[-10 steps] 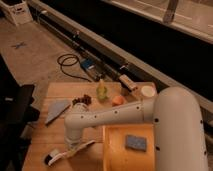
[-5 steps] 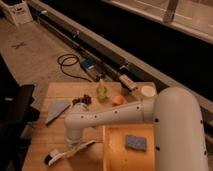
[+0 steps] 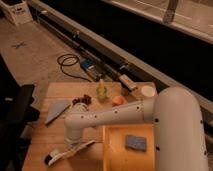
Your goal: Wipe table surface with brush
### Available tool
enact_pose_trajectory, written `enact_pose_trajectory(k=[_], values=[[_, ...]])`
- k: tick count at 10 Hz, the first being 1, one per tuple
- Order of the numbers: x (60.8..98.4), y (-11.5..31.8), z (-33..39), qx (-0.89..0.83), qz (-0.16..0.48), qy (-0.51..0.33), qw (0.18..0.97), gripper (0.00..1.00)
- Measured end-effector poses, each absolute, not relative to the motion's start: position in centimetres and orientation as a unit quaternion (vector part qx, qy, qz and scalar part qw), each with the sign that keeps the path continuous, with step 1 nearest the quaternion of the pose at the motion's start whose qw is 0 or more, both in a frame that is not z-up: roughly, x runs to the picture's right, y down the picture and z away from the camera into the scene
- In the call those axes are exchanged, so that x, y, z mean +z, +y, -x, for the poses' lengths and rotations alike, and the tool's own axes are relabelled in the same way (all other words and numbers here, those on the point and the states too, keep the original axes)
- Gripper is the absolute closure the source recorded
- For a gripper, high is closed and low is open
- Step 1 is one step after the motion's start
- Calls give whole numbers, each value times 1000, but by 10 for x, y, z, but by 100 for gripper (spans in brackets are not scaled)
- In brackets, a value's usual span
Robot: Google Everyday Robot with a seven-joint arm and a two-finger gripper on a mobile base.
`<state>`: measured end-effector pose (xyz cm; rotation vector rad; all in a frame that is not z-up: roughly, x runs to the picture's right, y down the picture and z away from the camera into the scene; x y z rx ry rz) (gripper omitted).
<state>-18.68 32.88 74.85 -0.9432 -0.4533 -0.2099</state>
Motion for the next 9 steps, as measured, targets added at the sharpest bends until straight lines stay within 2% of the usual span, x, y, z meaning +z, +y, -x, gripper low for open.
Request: enact_pose_trajectory(k=[5, 8, 9], values=[[724, 310, 189, -113, 430, -220, 868, 100], [677, 280, 207, -150, 368, -237, 886, 100], [668, 271, 207, -152, 365, -239, 887, 100]])
